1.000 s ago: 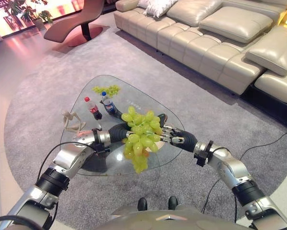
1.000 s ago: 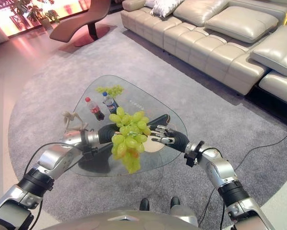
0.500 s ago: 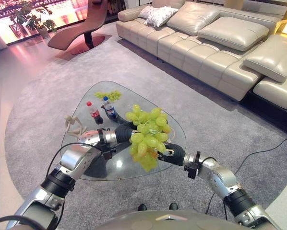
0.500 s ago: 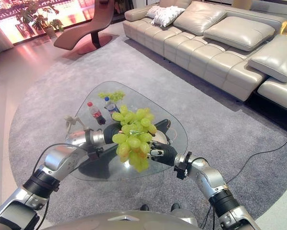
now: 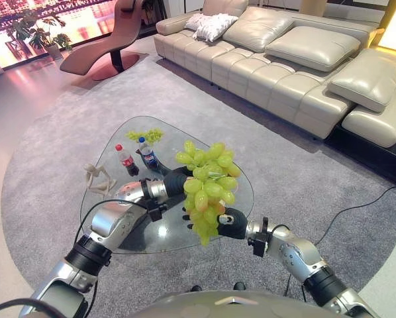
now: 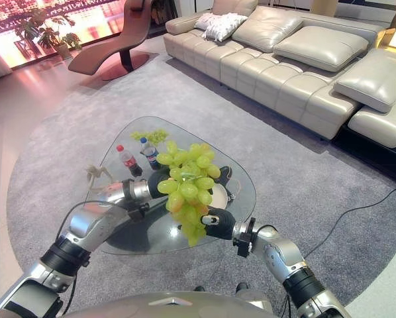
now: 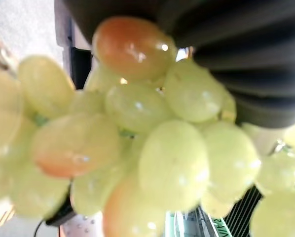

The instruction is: Pick up fruits into the plate

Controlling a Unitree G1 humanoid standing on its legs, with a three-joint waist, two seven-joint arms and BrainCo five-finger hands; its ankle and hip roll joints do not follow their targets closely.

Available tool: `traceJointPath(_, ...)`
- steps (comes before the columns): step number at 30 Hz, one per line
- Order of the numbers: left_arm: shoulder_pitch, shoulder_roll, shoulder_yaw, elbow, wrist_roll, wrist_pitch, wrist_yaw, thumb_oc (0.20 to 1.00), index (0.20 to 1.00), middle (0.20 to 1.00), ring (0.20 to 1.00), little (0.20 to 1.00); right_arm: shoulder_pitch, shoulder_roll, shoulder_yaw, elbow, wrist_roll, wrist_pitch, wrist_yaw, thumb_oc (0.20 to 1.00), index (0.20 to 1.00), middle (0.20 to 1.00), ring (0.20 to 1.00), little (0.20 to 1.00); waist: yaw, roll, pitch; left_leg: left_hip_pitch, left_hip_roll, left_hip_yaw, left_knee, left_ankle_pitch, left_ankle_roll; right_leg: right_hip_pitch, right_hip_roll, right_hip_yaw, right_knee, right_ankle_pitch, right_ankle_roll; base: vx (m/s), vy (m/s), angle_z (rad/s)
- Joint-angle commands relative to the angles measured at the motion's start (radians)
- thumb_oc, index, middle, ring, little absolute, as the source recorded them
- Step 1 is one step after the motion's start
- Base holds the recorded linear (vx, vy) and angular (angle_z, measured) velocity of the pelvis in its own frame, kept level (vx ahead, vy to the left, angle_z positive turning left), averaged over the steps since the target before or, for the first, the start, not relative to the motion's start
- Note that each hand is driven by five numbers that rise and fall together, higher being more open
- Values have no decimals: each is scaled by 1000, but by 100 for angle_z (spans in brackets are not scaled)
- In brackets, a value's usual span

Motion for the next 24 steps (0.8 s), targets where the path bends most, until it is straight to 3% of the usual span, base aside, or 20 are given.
traceJointPath(1,-32,-26,-18,-22,-51,-78,2,200,200,200,200,200,0,62,19,-94,109,-7,61,1000,1000,1000,1000,1000,10,-39,-25,40,-10,28,72,-194,26,30,-58,2,57,-125,45,0,0,0)
traceJointPath(13,-17,-57,-40,-19,-38,-80,14,200,200,200,200,200,5,81,38,-124,176,-1,61,1000,1000,1000,1000,1000,22,-41,-25,38,-8,21,65,-190,24,32,-59,-11,48,-122,46,0,0,0)
traceJointPath(23,-3,-61,-36,-22,-19,-76,21,200,200,200,200,200,6,95,43,-163,271,58,98,1000,1000,1000,1000,1000,29,-43,-17,36,-8,20,55,-184,23,32,-59,-14,39,-116,49,-31,4,3)
traceJointPath(24,-2,-60,-36,-22,-14,-78,22,200,200,200,200,200,5,95,47,-169,280,53,79,219,219,219,219,219,29,-43,-17,35,-8,20,52,-182,23,31,-59,-13,36,-114,50,-34,3,7)
